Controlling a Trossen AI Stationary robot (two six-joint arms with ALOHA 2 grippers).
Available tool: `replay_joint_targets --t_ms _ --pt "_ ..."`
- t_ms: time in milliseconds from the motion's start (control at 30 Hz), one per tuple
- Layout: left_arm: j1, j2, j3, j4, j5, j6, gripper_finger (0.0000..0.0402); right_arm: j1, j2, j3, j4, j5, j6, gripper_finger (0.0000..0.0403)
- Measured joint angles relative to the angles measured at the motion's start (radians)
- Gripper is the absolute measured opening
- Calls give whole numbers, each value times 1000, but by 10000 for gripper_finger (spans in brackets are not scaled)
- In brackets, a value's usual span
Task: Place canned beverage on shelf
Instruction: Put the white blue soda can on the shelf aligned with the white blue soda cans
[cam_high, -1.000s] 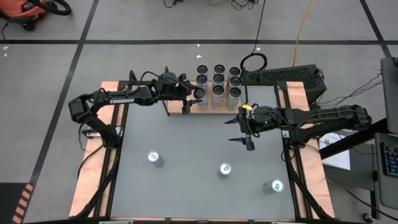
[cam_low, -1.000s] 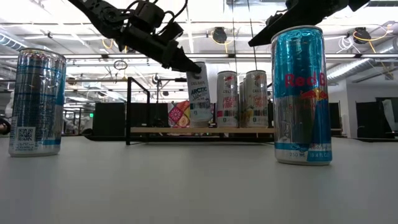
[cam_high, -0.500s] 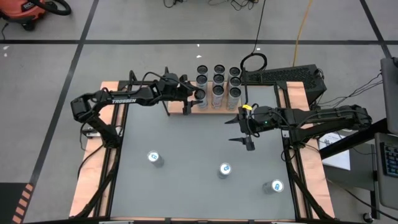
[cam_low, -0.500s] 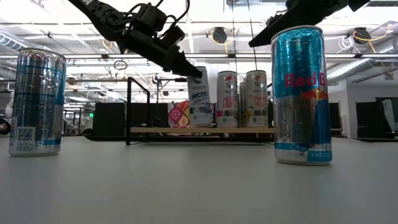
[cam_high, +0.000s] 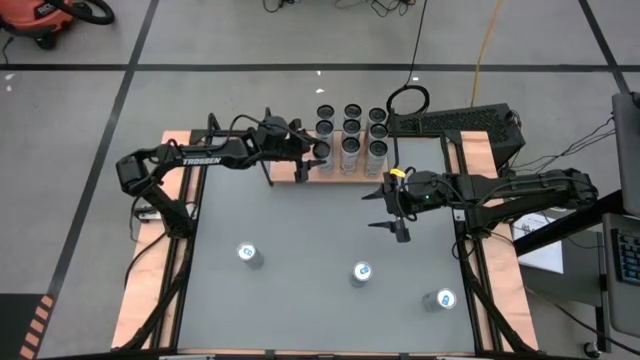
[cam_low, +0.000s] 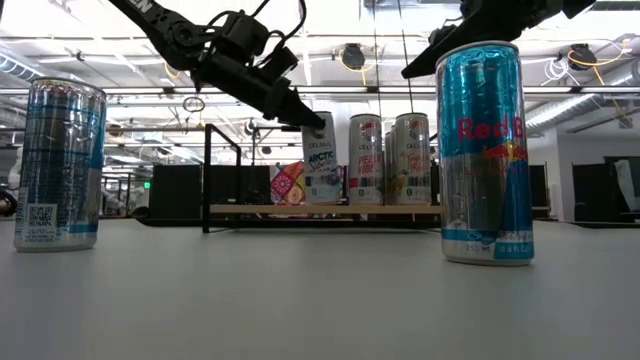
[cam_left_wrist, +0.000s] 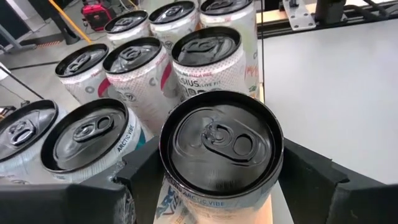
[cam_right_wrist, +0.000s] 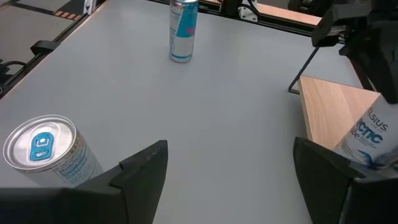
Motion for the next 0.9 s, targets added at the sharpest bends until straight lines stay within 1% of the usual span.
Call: replay_joint_targets --t_ms 333,600,767,900 --pt "0 27 1 38 10 0 258 0 0 0 -3 -1 -1 279" --pt "0 27 1 33 9 -4 289 0 0 0 -4 -3 -1 279" --pt "0 27 1 35 0 -6 291 0 0 0 -6 -3 -1 279" --pt "0 28 0 72 -2 -8 292 0 0 0 -14 -3 -1 279"
